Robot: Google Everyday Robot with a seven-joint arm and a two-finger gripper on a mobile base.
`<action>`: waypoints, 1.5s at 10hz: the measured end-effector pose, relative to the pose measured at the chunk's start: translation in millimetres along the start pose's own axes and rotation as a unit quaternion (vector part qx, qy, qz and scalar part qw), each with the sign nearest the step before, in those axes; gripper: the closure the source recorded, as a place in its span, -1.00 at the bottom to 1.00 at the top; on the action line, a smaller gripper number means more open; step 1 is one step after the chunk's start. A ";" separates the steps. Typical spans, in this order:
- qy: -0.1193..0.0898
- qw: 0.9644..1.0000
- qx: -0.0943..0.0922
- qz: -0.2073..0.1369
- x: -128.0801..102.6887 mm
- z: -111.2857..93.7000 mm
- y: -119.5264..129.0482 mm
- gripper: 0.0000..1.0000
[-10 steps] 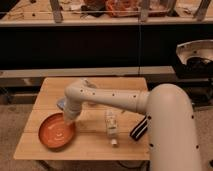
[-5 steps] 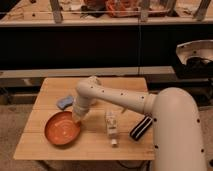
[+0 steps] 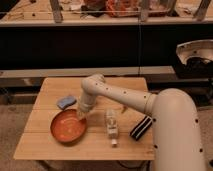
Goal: Push the ceramic bowl across the table
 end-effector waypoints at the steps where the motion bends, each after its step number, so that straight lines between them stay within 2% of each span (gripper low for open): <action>1: 0.000 1.000 -0.001 0.006 7.9 -2.8 2.6 0.97; 5: 0.002 0.999 0.002 0.032 39.1 -15.4 7.2 0.97; 9: 0.002 0.999 0.004 0.053 60.8 -24.5 4.7 0.97; 11: 0.004 0.998 -0.002 0.060 75.4 -28.8 12.4 0.97; 14: 0.002 0.998 -0.002 0.066 77.8 -26.2 7.5 0.97; 15: 0.001 0.998 -0.002 0.070 86.2 -29.3 12.4 0.97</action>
